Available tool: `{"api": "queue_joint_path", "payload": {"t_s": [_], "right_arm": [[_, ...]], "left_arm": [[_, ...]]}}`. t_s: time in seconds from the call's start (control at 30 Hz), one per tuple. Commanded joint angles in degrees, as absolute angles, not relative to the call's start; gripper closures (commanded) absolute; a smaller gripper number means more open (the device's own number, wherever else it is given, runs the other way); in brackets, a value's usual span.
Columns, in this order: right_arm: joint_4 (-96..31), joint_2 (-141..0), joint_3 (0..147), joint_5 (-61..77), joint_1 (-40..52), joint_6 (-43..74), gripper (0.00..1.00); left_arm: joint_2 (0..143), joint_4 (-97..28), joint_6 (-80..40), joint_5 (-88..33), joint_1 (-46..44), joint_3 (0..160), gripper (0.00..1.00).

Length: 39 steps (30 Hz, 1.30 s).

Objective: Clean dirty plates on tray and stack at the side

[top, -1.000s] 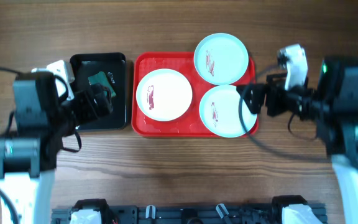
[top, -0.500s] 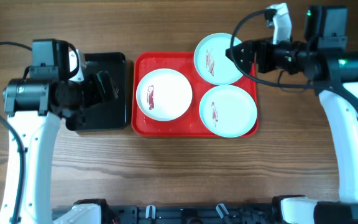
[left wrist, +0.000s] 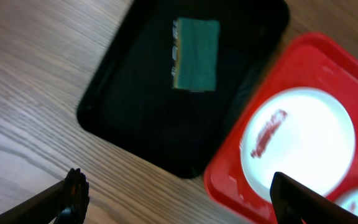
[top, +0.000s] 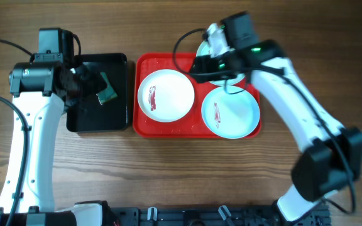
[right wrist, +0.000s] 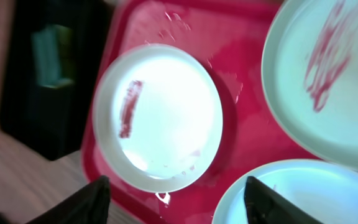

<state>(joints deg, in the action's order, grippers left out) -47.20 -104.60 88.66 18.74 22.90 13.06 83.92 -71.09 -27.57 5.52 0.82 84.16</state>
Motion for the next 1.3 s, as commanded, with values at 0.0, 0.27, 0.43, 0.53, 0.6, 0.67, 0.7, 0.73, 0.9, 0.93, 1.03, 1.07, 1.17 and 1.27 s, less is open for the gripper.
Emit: {"api": "queue_joint_path", "payload": {"t_s": [0.0, 0.27, 0.43, 0.53, 0.6, 0.67, 0.7, 0.73, 0.9, 0.93, 1.03, 1.07, 1.17, 1.27], "right_arm": [[-46.72, -109.65, 89.78, 9.06, 25.80, 21.82, 0.42], [-45.58, -117.97, 89.60, 9.43, 26.68, 25.65, 0.50], [-43.38, -120.70, 89.56, 12.12, 26.68, 25.36, 0.57], [-41.32, -121.45, 89.56, 12.05, 26.68, 25.39, 0.61], [-40.25, -121.67, 89.54, 12.03, 26.68, 25.43, 0.64], [-39.46, -122.08, 89.52, 12.03, 26.68, 25.52, 0.66], [-39.24, -122.41, 89.52, 11.97, 26.68, 25.67, 0.67], [-39.27, -122.61, 89.52, 11.81, 26.68, 25.76, 0.67], [-39.57, -124.70, 89.49, 11.62, 26.68, 27.03, 0.72], [-39.48, -125.25, 89.49, 11.66, 26.68, 27.14, 0.72], [-39.31, -125.86, 89.49, 11.73, 26.68, 27.49, 0.79], [-39.20, -125.99, 89.49, 11.75, 26.68, 27.62, 0.82], [-38.70, -126.21, 89.49, 11.88, 26.68, 27.62, 0.87], [-38.48, -126.45, 89.49, 11.90, 26.68, 27.64, 0.96]], "left_arm": [[85.65, -70.08, -32.42, 10.83, 1.15, 85.62, 0.09], [88.86, -69.93, -32.42, 10.79, 1.15, 85.62, 0.09], [89.38, -69.34, -32.42, 10.81, 1.15, 85.62, 0.09], [89.38, -68.18, -32.42, 10.81, 1.15, 85.62, 0.07], [89.38, -67.66, -32.42, 10.79, 1.15, 85.62, 0.05], [89.38, -67.29, -32.42, 10.81, 1.15, 85.62, 0.06], [89.38, -67.18, -32.42, 10.81, 1.15, 85.62, 0.05], [89.41, -67.05, -32.42, 10.81, 1.15, 85.60, 0.04], [90.04, -66.83, -32.42, 10.81, 1.15, 85.60, 0.03], [90.35, -66.83, -32.42, 10.81, 1.15, 85.60, 0.03], [91.70, -66.83, -32.42, 10.81, 1.15, 85.60, 0.03], [92.36, -66.74, -32.42, 10.81, 1.15, 85.58, 0.02], [93.76, -66.28, -32.42, 10.81, 1.15, 85.52, 0.00], [95.44, -65.73, -32.45, 10.79, 1.15, 85.52, 0.00]]}}
